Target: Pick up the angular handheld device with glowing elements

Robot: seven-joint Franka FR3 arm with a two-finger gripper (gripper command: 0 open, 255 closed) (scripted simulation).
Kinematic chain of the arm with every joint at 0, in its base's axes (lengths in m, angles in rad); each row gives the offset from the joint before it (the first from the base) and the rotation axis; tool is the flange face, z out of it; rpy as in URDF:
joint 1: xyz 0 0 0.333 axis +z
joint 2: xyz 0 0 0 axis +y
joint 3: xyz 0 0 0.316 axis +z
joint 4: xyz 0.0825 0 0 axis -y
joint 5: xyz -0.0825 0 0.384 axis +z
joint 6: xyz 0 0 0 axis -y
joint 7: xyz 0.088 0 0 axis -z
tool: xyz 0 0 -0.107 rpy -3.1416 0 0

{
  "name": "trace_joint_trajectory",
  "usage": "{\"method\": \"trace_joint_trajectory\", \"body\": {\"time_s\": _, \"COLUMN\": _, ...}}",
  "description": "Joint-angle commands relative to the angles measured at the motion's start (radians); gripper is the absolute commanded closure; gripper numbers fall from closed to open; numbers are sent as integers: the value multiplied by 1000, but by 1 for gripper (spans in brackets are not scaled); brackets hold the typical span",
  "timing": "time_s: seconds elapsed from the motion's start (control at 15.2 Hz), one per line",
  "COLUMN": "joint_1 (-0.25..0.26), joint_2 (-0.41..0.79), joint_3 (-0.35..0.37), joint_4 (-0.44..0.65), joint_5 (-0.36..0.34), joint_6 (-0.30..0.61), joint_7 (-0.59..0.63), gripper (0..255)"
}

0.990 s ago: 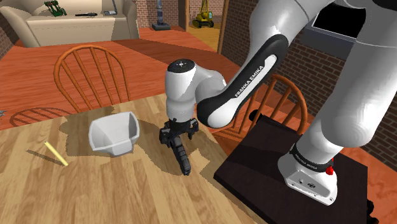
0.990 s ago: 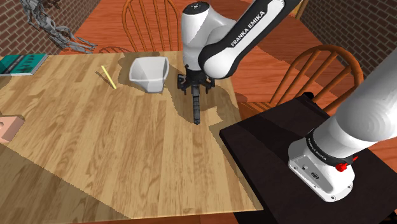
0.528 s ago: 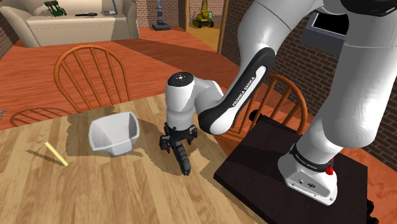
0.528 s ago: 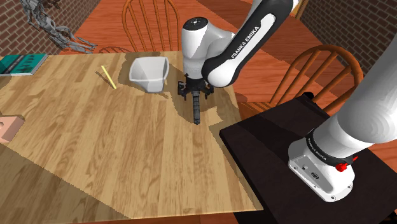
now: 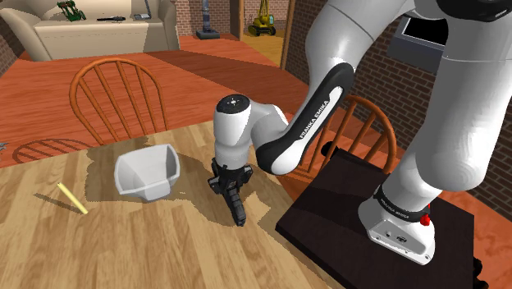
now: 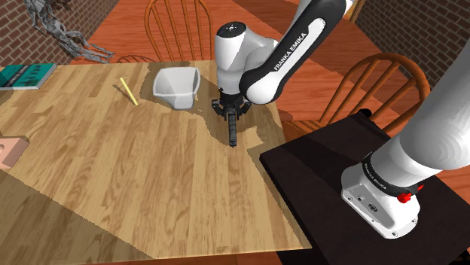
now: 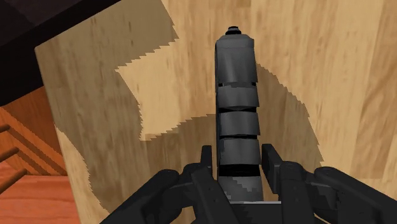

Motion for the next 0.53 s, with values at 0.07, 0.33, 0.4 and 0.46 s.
{"method": "trace_joint_trajectory", "body": {"time_s": 0.07, "joint_1": 0, "joint_2": 1, "joint_3": -1, "joint_4": -1, "joint_5": 0, "joint_6": 1, "joint_7": 0, "gripper": 255}}
{"method": "trace_joint_trajectory", "body": {"time_s": 0.33, "joint_1": -22, "joint_2": -38, "joint_3": 30, "joint_4": -4, "joint_5": 50, "joint_6": -29, "joint_7": -38, "gripper": 255}}
{"method": "trace_joint_trajectory", "body": {"time_s": 0.4, "joint_1": -30, "joint_2": -52, "joint_3": 40, "joint_4": -5, "joint_5": 68, "joint_6": -39, "joint_7": -52, "gripper": 255}}
{"method": "trace_joint_trajectory", "body": {"time_s": 0.46, "joint_1": -36, "joint_2": -66, "joint_3": 50, "joint_4": -6, "joint_5": 86, "joint_6": -49, "joint_7": -65, "gripper": 255}}
